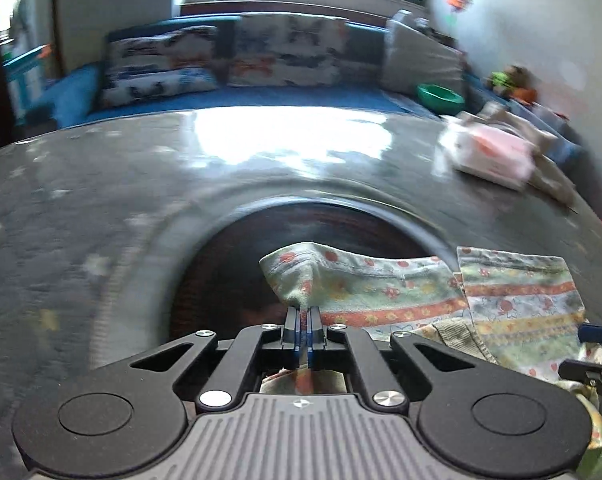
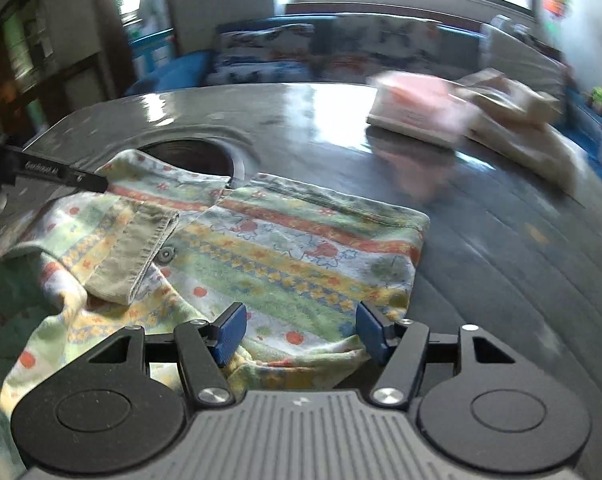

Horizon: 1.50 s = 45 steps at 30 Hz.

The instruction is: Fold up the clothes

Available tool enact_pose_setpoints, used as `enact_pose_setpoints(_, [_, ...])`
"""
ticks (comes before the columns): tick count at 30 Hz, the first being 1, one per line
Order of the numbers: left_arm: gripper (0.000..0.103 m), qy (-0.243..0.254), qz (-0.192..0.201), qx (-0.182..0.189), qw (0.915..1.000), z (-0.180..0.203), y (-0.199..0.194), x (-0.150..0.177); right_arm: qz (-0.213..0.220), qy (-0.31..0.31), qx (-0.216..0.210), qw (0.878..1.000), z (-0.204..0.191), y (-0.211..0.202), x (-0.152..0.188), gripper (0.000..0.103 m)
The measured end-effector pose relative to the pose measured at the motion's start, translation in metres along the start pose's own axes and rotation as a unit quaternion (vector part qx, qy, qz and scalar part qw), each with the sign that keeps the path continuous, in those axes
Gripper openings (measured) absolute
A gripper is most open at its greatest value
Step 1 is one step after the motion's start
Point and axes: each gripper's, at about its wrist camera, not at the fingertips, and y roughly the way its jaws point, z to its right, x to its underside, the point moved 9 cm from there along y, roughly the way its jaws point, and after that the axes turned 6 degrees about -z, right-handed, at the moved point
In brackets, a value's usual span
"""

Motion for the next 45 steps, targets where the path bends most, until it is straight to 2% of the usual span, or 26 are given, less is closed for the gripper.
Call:
enact_pose_setpoints(5, [0.003,-0.035,0.009,-0.042,0.9985,-0.05,0.001,-0.015,-0.008,-0.048,-0.033,0.998,-0.038,0.031,-0.039,0.062])
enact_pose_setpoints(10, [0.005,-0.06,-0.007,-0.046,0.9972,-0.078,0.01,-0.022,-0.01,-0.08,-0.037,0.996,-0.067,0.05,-0.059,0.062])
enact_pose_setpoints(12, [0.01,-0.057,-0.011,-0.043,0.9974,-0.085,0.006,-0.017,-0.008,-0.082,-0.039,0.996,-0.074,0.051,-0.064,0.062])
enact_pose_setpoints(15, [0.019,-0.04,0.005,-0.035,0.9986,-0.083,-0.012,-0.013,0.006,-0.085,-0.051,0.995,-0.081,0.04,-0.072,0.061])
enact_pose_setpoints(21, [0.019,0.035,0.043,0.014,0.9984,-0.036,-0.056,0.001,0.018,-0.1,-0.095,0.99,-0.108,0.014,-0.074,0.052])
enact_pose_setpoints(24, [0.019,0.085,0.038,0.042,0.9948,-0.001,-0.058,0.014,0.013,-0.118,-0.124,0.985,-0.133,0.01,-0.068,0.048])
enact_pose_setpoints(27, [0.019,0.117,0.029,0.045,0.9917,0.018,-0.051,0.026,0.004,-0.137,-0.139,0.981,-0.157,0.012,-0.058,0.039])
enact_pose_setpoints(30, [0.017,0.119,0.013,0.041,0.992,0.014,-0.045,0.038,-0.009,-0.157,-0.147,0.977,-0.173,0.014,-0.043,0.033])
enact_pose_setpoints(33, [0.012,0.12,0.005,0.031,0.9923,0.0,-0.046,0.051,-0.019,-0.177,-0.141,0.974,-0.18,0.015,-0.029,0.03])
enact_pose_setpoints(36, [0.012,0.119,-0.004,0.023,0.9926,-0.011,-0.05,0.063,-0.025,-0.191,-0.142,0.971,-0.184,0.013,-0.02,0.03])
enact_pose_setpoints(39, [0.012,0.127,0.004,0.016,0.9918,-0.008,-0.061,0.063,-0.017,-0.201,-0.144,0.969,-0.188,0.006,-0.017,0.031])
enact_pose_setpoints(43, [0.013,0.147,0.021,0.047,0.9877,0.017,-0.071,0.05,0.001,-0.234,-0.135,0.963,-0.197,-0.002,-0.011,0.031])
enact_pose_setpoints(45, [0.013,0.161,0.01,0.063,0.985,0.032,-0.064,0.048,0.003,-0.245,-0.135,0.96,-0.201,-0.003,-0.006,0.033])
